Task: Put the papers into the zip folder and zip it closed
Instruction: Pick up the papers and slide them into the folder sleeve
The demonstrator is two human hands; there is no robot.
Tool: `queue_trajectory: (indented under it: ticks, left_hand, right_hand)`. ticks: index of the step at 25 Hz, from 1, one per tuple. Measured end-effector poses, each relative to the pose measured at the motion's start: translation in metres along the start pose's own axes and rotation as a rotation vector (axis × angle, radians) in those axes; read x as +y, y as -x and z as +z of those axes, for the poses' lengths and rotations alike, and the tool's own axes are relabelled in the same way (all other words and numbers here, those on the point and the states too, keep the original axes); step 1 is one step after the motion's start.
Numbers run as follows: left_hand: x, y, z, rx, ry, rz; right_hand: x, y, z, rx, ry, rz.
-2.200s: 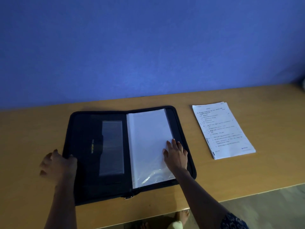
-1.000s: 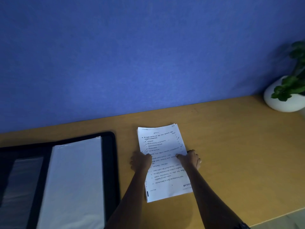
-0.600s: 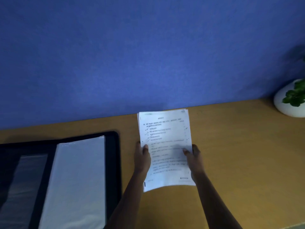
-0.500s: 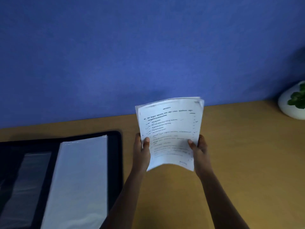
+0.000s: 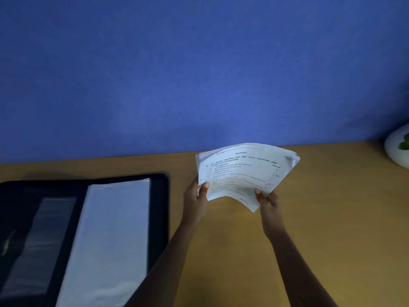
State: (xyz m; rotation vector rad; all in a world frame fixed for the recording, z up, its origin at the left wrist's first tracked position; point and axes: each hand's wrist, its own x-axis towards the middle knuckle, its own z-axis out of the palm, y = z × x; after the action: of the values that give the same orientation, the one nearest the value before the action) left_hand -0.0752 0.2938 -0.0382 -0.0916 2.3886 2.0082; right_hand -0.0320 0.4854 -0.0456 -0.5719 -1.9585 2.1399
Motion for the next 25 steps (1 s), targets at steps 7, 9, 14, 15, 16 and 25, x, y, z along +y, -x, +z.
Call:
queue_trajectory:
  ticks: [7, 9, 14, 15, 16, 25]
  left_hand:
    - [0.010, -0.021, -0.005, 0.124, 0.007, -0.304]
    - [0.007, -0.016, -0.008, 0.135, 0.144, -0.502]
    - [-0.004, 0.005, -0.002, 0.175, 0.498, -0.881]
    - [-0.005, 0.010, 0.004, 0.172, 0.551, -0.931]
    - [-0.009, 0.016, 0.010, 0.156, 0.567, -0.960]
    - [-0.018, -0.012, -0.033, 0.079, 0.356, -0.687]
  right_hand:
    - [-0.025, -0.012, -0.024, -0.198, 0.170, 0.036]
    - [-0.026, -0.007, -0.041, -0.231, 0.102, 0.165]
    - [-0.011, 0.040, -0.030, -0.144, -0.461, 0.356]
    - [-0.005, 0.047, -0.021, -0.137, -0.488, 0.335]
    - [-0.001, 0.053, -0.010, -0.126, -0.500, 0.304]
    - [-0.010, 0.054, -0.060, -0.078, -0.315, 0.250]
